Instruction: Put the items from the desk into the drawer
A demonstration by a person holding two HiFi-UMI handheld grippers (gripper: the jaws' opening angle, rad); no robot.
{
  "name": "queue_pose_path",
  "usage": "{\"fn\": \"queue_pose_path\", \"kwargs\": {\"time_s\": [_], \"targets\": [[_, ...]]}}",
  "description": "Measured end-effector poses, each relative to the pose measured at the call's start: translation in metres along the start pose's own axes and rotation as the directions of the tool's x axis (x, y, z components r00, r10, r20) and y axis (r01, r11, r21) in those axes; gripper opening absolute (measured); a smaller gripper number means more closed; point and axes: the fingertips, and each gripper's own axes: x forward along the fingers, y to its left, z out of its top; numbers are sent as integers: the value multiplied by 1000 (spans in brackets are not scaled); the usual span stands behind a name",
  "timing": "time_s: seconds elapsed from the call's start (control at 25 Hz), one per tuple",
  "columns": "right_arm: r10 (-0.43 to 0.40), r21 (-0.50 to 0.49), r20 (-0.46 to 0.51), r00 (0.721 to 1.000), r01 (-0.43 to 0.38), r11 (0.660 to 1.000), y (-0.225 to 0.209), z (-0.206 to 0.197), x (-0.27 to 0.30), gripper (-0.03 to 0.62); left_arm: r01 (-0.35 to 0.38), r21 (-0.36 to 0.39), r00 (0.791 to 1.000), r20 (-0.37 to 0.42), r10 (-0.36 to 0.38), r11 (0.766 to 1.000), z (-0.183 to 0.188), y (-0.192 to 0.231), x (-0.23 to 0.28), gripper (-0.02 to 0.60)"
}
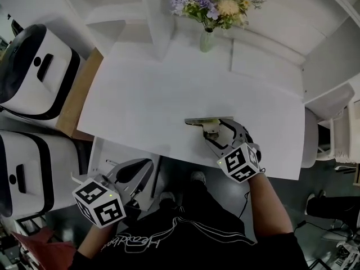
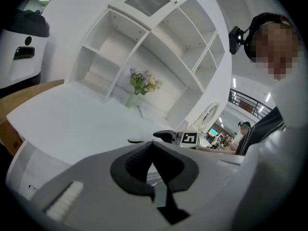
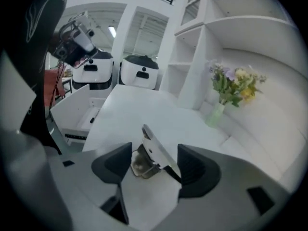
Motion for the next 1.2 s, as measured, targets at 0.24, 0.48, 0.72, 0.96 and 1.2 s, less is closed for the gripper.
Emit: {"fn": "queue_pose_path", "kwargs": {"time_s": [0.24, 0.48, 0.72, 0.96, 1.2], "targets": [[-25, -182, -20, 999, 20, 983, -3, -6, 17, 195, 57, -114, 998, -10, -58, 992, -6, -3, 14, 9], [-70, -327, -21, 997, 60, 943, -4, -9, 18, 72, 7, -31, 1000, -7, -7, 999, 4, 4, 14, 9], [-103, -439, -31, 994, 80, 895, -6, -7, 20, 17, -15, -35, 1000, 27, 16, 999, 15, 15, 7, 9], [-110, -463, -46, 993, 76, 883, -8, -4, 22, 9, -14, -40, 999, 31, 16, 999, 14, 16, 3, 9], [-133, -439, -27, 991, 107, 892, -9, 10, 14, 9, -21, -45, 998, 53, 24, 999, 15, 20, -9, 9]]}}
